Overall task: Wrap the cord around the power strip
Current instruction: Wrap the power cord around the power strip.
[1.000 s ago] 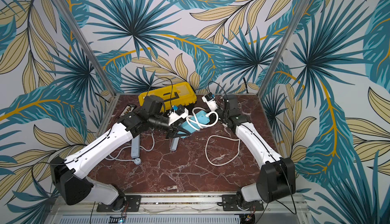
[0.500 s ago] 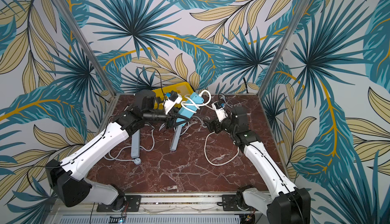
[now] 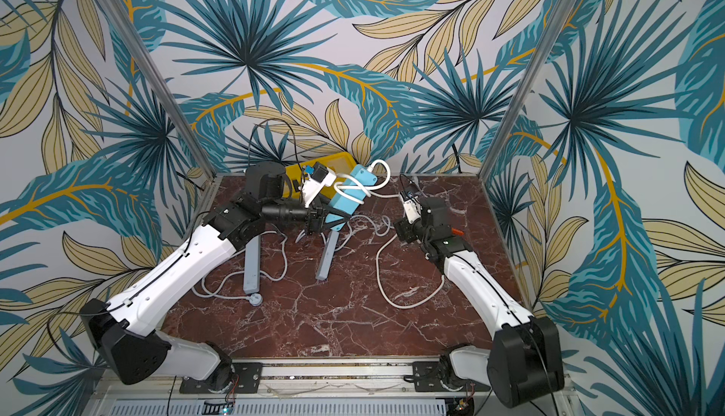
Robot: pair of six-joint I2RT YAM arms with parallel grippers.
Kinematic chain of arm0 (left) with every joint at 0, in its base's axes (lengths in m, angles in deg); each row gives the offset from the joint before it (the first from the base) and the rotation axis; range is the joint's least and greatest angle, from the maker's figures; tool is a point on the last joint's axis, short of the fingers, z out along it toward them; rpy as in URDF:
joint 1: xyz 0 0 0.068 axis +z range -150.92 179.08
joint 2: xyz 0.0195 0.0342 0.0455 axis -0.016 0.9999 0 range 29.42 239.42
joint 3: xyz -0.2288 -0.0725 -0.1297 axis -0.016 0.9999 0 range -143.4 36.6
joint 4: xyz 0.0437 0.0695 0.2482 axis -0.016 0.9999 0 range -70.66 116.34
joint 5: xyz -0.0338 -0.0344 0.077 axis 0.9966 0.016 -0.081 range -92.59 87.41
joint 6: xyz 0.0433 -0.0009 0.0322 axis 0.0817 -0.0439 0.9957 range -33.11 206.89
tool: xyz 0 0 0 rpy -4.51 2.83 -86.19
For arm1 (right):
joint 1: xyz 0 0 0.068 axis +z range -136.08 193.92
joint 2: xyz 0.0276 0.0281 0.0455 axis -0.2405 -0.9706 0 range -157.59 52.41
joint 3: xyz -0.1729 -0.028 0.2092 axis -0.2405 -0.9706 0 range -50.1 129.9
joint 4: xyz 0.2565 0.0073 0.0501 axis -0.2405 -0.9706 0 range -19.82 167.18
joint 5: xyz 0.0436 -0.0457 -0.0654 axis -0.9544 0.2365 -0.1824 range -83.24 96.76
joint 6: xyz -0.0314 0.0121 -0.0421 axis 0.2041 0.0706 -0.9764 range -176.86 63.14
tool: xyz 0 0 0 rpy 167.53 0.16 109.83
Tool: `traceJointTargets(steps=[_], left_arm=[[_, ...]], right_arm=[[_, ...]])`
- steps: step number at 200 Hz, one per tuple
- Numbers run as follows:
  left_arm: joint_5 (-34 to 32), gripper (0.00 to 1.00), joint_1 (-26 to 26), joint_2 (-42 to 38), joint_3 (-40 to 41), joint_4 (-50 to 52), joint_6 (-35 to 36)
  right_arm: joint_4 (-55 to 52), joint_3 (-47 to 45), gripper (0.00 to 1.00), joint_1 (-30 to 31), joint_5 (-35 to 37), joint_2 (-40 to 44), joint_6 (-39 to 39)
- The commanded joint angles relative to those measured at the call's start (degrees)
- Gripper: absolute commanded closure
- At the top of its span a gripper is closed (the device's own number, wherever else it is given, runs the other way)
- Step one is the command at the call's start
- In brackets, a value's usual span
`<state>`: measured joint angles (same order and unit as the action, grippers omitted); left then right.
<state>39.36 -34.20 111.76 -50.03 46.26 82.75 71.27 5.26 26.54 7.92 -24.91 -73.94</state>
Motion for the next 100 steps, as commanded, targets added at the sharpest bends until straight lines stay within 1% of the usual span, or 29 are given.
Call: traceJointTargets(steps=[1,31,40,48,62,78,90,100], left_arm=[[0.5,1.00,0.3,-1.3,-3.0,-0.1,0.1],[0.0,1.00,0.2,-1.2,-3.2,0.9,-1.0],[-0.3,1.00,0.2,-1.2,-3.2,1.2,-1.0],[-0.3,1.00,0.2,-1.2,-3.2,1.2,-0.9],[-0.4,1.00,0.2,-1.2,-3.4,1.2,-0.5],[-2.0,1.00,0.5,-1.1,-3.9,1.3,-0.3],[-2.6,1.00,1.3,-0.7,-4.5,1.1,-0.8],[-3.6,1.00,2.5,-0.1,-5.0,1.2,-1.7]], right_arm=[[6.4,5.4,0.16,-0.1,-0.9,-5.5,-0.9],[9.5,12.0,0.19,-0.1,2.6,-14.2,-2.3],[10.6,13.2,0.20,-0.1,2.1,-15.7,-2.8],[10.6,14.3,0.24,-0.1,0.6,-16.9,-2.9],[11.1,14.8,0.37,0.0,-2.3,-18.1,-3.1],[11.7,13.2,0.58,0.2,-4.7,-17.7,-3.3],[12.9,10.5,0.75,0.8,-3.9,-16.3,-3.7],[13.0,8.0,0.85,1.5,-2.9,-14.2,-3.7]])
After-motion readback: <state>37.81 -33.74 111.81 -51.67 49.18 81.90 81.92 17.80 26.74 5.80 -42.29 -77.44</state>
